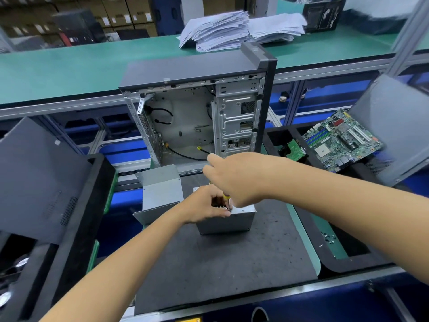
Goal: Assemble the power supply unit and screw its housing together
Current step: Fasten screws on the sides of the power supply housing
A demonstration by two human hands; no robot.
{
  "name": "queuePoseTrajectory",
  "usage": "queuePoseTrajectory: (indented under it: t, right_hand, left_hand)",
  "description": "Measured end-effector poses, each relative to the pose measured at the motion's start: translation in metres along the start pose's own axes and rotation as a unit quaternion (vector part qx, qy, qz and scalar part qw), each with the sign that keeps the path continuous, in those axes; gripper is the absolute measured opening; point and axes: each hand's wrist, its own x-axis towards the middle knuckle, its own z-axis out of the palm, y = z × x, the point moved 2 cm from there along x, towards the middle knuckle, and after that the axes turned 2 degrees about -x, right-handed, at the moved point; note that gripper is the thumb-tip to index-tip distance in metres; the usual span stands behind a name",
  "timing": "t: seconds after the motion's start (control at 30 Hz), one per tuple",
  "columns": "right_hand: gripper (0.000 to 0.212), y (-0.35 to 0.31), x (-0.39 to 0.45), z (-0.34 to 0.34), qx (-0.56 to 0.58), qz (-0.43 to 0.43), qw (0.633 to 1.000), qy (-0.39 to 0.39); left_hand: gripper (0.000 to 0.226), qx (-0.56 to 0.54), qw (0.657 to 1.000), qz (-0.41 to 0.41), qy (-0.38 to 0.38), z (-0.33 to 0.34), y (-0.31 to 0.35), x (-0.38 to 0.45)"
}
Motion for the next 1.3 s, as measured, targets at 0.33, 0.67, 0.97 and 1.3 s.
queuePoseTrajectory:
  t: [0.33,0.67,0.97,1.3]
  right_hand:
    - [0.02,-0.003,0.004,0.0,-0.05,-0.007,0.994,0.094]
    - [0.021,0.0,-0.001,0.0,-0.002,-0.023,0.999,0.041]
    - [0.008,0.001,-0.004,0.004,-0.048,-0.003,0.994,0.094]
    - [0.014,0.002,-0.007,0.004,-0.037,0.003,0.999,0.04]
  left_hand:
    - [0.012,0.019,1.0,-0.017,-0.004,0.001,-0.002,0.001]
    - [0.009,0.008,1.0,-0.002,0.0,0.001,-0.002,0.001]
    - [0.007,-0.001,1.0,0.01,-0.002,0.003,0.0,0.001]
    - [0.021,0.017,1.0,-0.002,0.0,0.002,0.005,-0.002]
